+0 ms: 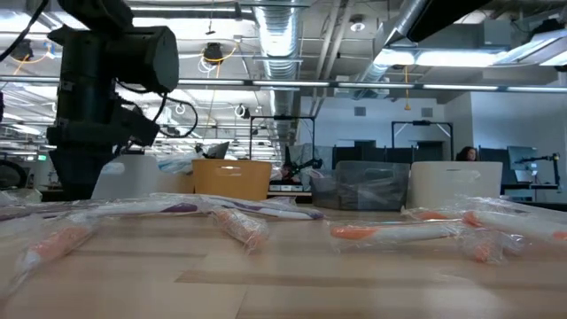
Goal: Pick & Place Toothbrushes
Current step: Put the violet toothbrush into the gray bin
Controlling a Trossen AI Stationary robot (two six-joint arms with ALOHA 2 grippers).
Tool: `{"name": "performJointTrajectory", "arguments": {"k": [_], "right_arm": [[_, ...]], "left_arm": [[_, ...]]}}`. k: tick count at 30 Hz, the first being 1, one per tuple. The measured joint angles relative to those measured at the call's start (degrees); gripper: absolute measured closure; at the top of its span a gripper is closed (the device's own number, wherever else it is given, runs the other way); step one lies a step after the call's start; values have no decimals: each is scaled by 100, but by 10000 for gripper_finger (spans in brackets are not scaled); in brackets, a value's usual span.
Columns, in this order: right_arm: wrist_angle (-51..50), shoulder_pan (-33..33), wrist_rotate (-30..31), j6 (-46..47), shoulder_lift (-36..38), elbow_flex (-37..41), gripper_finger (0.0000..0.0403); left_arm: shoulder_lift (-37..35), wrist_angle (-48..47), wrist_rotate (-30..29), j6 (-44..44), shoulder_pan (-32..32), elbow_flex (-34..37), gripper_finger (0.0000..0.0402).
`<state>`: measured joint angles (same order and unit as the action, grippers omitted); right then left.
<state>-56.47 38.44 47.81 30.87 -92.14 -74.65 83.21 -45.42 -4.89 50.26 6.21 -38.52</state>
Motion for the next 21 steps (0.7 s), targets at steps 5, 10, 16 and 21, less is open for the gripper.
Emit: {"name": "performJointTrajectory", "arguments": {"k": [5,10,16,21], "right_arm": [[14,0,0,0,0,1,339],[15,0,0,-2,0,0,339],[44,0,-19,-105,2,0,339],[117,-24,-146,-103,2,2,339]], "left_arm": [[119,175,199,18,-31,146,224],[124,278,333,451,28,263,254],[23,343,339,420,80,307,340],[-7,343,318,523,153,316,388]]}}
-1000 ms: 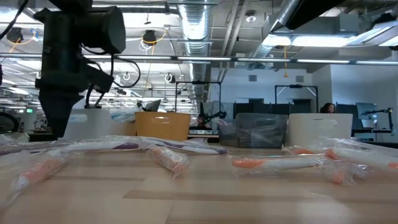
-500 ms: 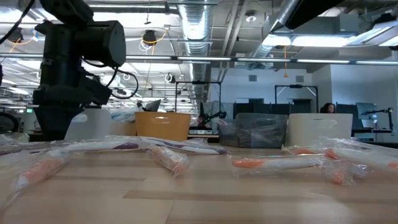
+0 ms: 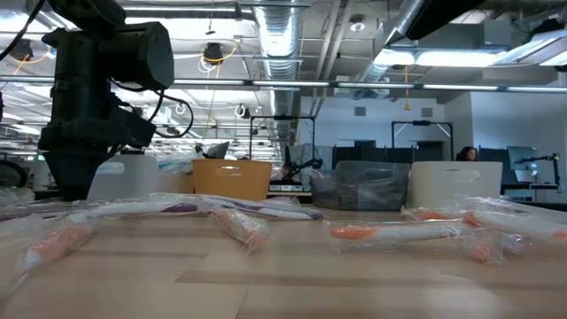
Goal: Pick & Place Toothbrushes
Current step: Put the violet toothbrush into the gray bin
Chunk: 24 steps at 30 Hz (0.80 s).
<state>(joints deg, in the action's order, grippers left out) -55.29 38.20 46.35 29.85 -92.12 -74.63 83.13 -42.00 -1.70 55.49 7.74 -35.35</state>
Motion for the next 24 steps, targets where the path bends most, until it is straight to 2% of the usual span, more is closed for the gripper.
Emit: {"name": "performJointTrajectory", "arguments": {"k": [9,12,17,24], "right_arm": [[1786,-207,-7,511,0,-1,339],[1999,-271,-7,512,0,0,339],[1976,-409,-17,619,0,-2,339],[2289,-746,-6,565,-249,11,339]], "left_arm": [[-319,-29,124,77,22,37,387],[-673,-62,288,312,38,40,387],[-1227,-77,202,372,124,32,387],[-2035,127,-571,335,443,26,386]]}}
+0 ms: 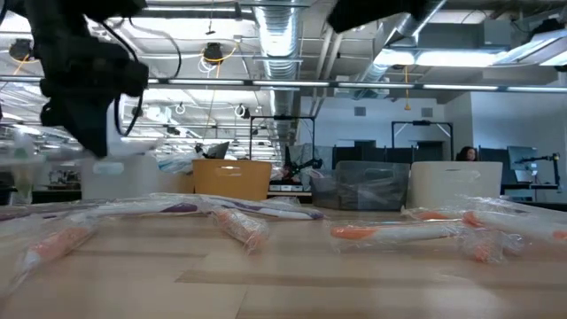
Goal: Pick & Place Toothbrushes
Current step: Put the violet toothbrush into the gray bin
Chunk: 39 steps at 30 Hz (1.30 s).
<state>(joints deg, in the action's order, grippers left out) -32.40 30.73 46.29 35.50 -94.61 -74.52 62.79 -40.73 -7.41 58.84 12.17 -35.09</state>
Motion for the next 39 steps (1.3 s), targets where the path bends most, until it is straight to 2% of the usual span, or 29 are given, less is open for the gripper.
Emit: {"name": "performJointTrajectory", "arguments": {"k": [4,8,12,15,17,20,23,28,33,39], "right_arm": [[794,-199,-1,-857,-385,-4,339],[1880,-349,5,-1556,-671,-11,339],[3015,-446,16,-2019,-907,-10,339],[3901,-397,29,-2464,-1070,-17,339],[4113,-283,23,-2764,-1097,-9,339],[4367,-123,21,-2916,-1078,-11,339],[4852,45,24,-3470,-1047,-9,339],[5525,287,20,-4543,-1040,-13,339],[5559,345,16,-4665,-1044,-18,339],[5572,318,23,-4392,-1044,-179,339]], "left_arm": [[-357,825,-177,-300,451,-4,386],[-586,1717,-426,-989,738,-13,385],[-637,2486,-1055,-2190,829,-15,385],[-617,3417,-1229,-3308,842,8,385],[-568,4078,-1001,-3947,852,14,385],[-482,4798,-127,-4449,852,22,385],[-342,5099,300,-4875,883,26,385],[19,5536,318,-5388,952,26,385],[157,5789,318,-5704,966,26,385],[148,5903,149,-6035,966,26,385]]}}
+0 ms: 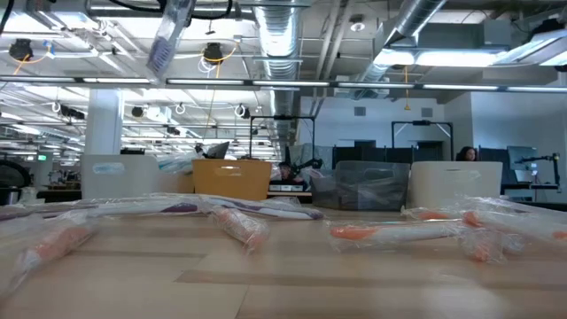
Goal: Pick & Place Toothbrushes
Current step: Put the violet toothbrush into the gray bin
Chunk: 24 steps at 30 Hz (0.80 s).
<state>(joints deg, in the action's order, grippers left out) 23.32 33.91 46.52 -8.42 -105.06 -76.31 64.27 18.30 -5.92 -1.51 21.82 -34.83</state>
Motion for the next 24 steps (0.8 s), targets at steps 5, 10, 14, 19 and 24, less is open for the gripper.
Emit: {"name": "performJointTrajectory", "arguments": {"k": [5,10,14,19,24], "right_arm": [[-259,-20,-11,-52,0,-2,339],[-360,-40,6,-250,0,-2,339],[-361,-80,2,-226,0,-2,331],[-359,-176,2,-247,0,-2,285],[-500,-297,2,-165,0,-2,206]], "left_arm": [[81,19,-180,-4,0,2,385],[74,39,-177,-17,0,0,385],[74,38,-176,-19,-2,0,385],[74,75,-176,-19,-2,0,385],[72,95,-176,-19,-2,0,385]]}}
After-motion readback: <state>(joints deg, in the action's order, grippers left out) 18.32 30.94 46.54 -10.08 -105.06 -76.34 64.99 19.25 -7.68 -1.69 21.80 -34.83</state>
